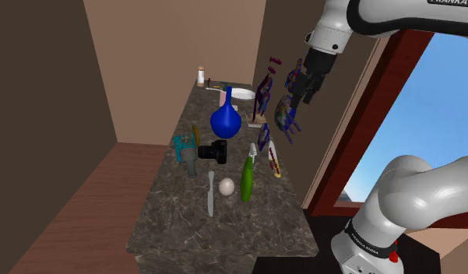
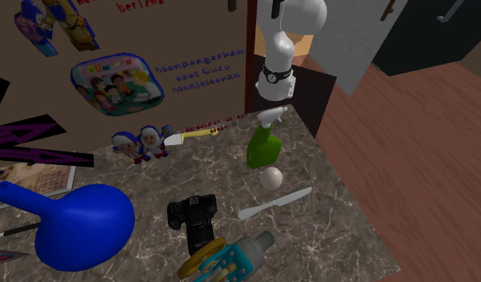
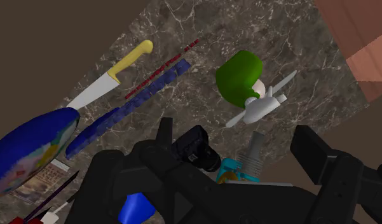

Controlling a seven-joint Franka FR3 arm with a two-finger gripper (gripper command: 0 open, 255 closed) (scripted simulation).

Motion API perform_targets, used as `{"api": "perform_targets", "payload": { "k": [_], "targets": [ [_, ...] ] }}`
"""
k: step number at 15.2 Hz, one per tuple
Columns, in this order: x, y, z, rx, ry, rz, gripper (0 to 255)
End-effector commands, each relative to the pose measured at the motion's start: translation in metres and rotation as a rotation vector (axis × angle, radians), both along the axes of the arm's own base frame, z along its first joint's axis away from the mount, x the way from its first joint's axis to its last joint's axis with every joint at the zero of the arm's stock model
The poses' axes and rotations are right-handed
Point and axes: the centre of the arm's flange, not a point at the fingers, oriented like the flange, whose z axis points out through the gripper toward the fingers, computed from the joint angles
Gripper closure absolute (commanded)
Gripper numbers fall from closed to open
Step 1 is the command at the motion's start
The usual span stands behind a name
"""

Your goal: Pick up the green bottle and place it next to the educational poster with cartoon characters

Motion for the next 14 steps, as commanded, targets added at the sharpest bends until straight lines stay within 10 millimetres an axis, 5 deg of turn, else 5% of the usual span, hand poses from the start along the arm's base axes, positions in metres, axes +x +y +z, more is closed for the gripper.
{"api": "perform_targets", "payload": {
  "k": [1,8,14],
  "targets": [
    [0.000,0.000,0.000,0.000,0.000,0.000,0],
    [-0.024,0.065,-0.081,-0.068,-0.122,-0.248,0],
    [-0.024,0.119,-0.156,-0.126,-0.227,-0.460,0]
  ]
}}
